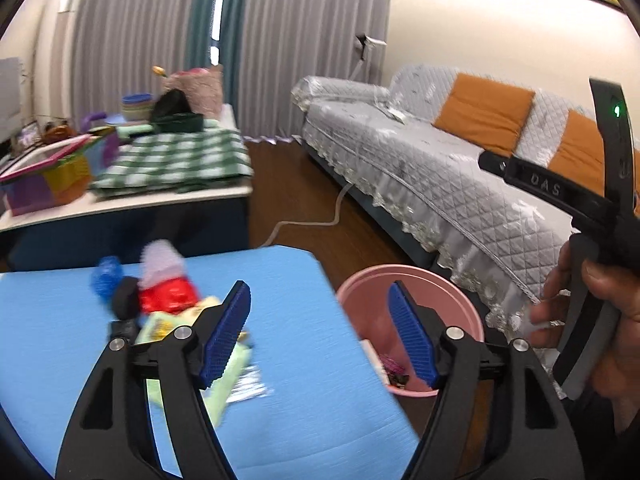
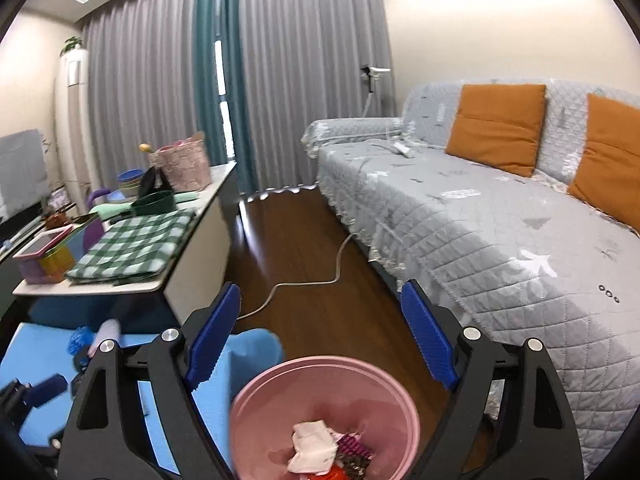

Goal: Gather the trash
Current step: 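Open both tools to drop the paper and scrunchie into the bin, then move both open tools back over the trash on the bed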

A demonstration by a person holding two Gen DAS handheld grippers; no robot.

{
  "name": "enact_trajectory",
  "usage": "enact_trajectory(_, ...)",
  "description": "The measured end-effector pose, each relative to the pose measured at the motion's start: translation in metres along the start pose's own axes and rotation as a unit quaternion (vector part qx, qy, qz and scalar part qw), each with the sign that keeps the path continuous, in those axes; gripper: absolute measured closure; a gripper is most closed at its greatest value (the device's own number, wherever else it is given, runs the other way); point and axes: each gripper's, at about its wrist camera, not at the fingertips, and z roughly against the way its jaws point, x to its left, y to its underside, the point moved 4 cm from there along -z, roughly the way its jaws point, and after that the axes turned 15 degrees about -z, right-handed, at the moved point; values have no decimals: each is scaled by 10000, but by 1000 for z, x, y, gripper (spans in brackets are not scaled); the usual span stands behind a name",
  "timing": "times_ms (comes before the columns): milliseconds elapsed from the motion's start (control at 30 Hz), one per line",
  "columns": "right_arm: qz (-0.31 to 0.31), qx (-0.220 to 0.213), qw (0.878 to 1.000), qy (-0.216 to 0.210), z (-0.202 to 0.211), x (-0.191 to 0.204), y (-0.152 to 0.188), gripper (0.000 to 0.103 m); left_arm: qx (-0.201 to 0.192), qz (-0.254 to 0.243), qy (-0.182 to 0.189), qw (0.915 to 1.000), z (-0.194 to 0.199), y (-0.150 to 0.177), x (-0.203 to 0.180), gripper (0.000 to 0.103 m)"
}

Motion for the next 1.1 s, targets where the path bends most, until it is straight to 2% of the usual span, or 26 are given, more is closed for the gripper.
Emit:
enact_trajectory(133, -1, 109, 9998, -182, 7, 17, 9, 24, -129, -37, -217, 9997, 25, 10, 28, 34)
enact_trajectory(233, 124, 225, 9992, -291, 13, 37, 19, 32, -127, 111, -374, 9992, 42, 17, 61, 34)
enact_trajectory(333, 71, 335, 9984, -453, 18, 52, 25, 41, -24, 276, -470, 9985, 51, 23, 93, 34)
enact_trajectory(500, -52, 600, 9959, -676, 18, 68, 36, 66, 37, 318, -813, 9962, 57, 32, 135, 38)
enact_trajectory(567, -59, 707, 9950, -709, 16, 76, 41, 69, 2, 521, -946, 9941, 58, 43, 153, 39)
enact_trajectory(633, -50, 828, 9938, -743, 11, 83, 47, 69, 112, 725, -1020, 9921, 54, 59, 164, 46)
enact_trajectory(733, 15, 992, 9918, -810, 3, 94, 57, 69, 290, 1125, -972, 9885, 45, 77, 177, 51)
enact_trajectory(1100, 813, 1638, 9780, -1001, -46, 138, 120, 69, 551, 1276, -1018, 9851, 18, 97, 193, 52)
